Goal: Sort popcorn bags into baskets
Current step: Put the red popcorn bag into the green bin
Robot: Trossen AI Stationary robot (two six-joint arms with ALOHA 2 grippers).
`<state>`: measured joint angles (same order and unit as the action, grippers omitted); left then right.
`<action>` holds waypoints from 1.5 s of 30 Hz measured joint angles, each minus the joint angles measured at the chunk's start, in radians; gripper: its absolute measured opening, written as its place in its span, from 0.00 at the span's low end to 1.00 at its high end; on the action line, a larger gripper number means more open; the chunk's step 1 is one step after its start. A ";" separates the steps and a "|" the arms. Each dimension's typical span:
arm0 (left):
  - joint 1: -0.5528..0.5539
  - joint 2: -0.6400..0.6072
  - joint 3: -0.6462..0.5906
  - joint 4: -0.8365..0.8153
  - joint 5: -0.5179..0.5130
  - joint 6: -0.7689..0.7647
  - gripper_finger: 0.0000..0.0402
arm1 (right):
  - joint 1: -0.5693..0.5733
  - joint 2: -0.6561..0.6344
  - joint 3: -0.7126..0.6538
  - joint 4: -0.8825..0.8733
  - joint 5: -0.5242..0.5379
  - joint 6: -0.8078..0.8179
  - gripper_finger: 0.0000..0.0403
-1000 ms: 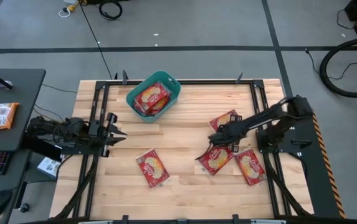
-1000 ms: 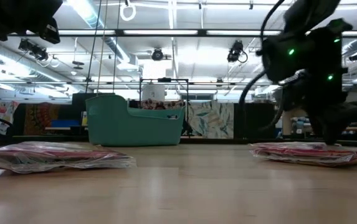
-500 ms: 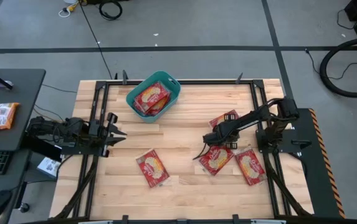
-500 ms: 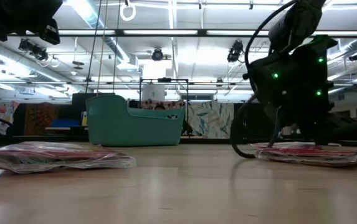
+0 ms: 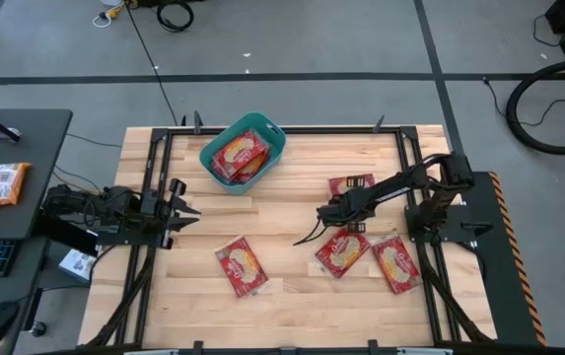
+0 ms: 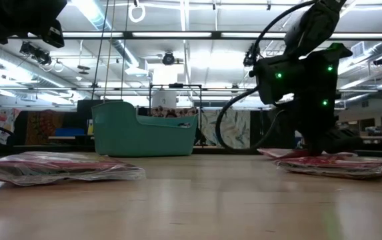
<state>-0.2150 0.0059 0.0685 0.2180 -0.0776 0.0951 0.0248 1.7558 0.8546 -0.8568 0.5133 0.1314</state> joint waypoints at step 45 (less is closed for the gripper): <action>0.000 0.000 0.000 0.007 -0.034 -0.005 0.18 | -0.093 0.295 0.902 0.392 0.061 -1.015 0.01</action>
<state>-0.2153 0.0063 0.0685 0.2249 -0.1112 0.0904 -0.0682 2.0505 1.7563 -0.4648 0.5748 -0.8833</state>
